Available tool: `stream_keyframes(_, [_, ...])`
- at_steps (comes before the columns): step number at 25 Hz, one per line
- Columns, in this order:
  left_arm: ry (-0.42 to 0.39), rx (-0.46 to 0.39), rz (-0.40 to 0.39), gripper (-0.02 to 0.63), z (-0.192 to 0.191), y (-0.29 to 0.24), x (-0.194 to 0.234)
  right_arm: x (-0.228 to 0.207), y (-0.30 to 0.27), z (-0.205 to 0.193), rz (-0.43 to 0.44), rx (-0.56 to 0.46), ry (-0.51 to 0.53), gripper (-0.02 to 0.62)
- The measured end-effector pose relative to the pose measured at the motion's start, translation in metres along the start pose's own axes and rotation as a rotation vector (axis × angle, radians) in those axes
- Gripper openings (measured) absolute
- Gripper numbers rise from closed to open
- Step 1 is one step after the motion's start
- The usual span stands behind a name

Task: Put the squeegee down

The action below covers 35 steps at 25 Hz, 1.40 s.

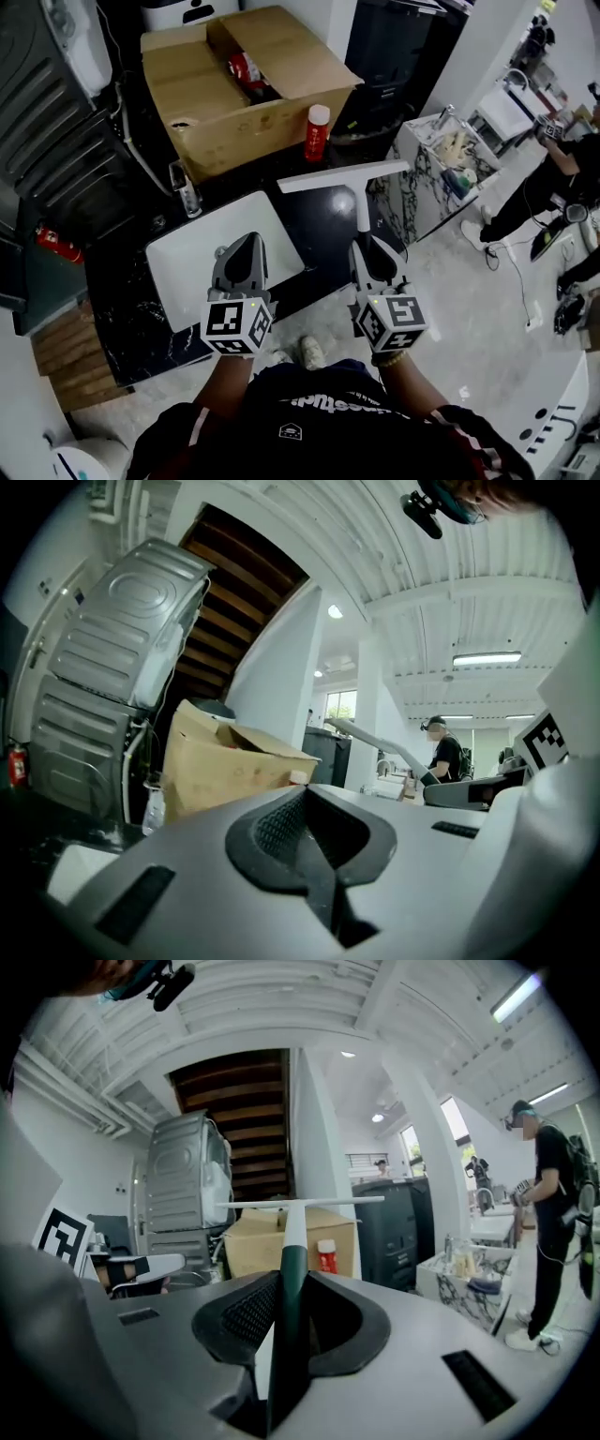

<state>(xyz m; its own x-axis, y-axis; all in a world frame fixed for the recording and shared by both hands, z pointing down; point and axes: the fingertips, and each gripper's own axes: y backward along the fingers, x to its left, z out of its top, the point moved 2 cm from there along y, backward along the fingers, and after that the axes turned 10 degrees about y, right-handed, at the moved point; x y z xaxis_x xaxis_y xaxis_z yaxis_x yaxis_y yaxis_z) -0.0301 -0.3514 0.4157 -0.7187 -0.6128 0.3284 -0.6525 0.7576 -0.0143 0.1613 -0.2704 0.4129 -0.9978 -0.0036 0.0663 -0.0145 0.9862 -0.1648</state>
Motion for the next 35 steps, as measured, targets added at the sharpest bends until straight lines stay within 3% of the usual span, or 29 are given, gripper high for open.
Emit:
stream_keyframes(7, [-0.02, 0.125, -0.089, 0.014, -0.079, -0.073, -0.034, -0.059, -0.032, -0.114, -0.166, 0.26, -0.082, 0.115])
stream_keyframes(12, [-0.024, 0.201, -0.104, 0.014, -0.111, -0.101, -0.037, -0.069, -0.062, -0.193, -0.193, 0.464, -0.115, 0.116])
stream_keyframes(20, [-0.009, 0.231, -0.055, 0.014, -0.118, -0.111, -0.014, -0.081, -0.096, -0.235, -0.189, 0.603, -0.104, 0.117])
stream_keyframes(25, [0.002, 0.217, -0.028, 0.014, -0.103, -0.103, -0.005, -0.082, -0.107, -0.238, -0.167, 0.598, -0.104, 0.131])
stream_keyframes(29, [-0.004, 0.185, -0.005, 0.014, -0.082, -0.085, 0.0, -0.081, -0.102, -0.223, -0.16, 0.551, -0.071, 0.195])
stream_keyframes(32, [-0.019, 0.128, 0.024, 0.014, -0.05, -0.067, 0.007, -0.088, -0.096, -0.178, -0.17, 0.443, -0.049, 0.195])
stream_keyframes(35, [-0.041, 0.065, 0.052, 0.014, -0.007, -0.041, 0.018, -0.086, -0.095, -0.1, -0.143, 0.25, -0.049, 0.191])
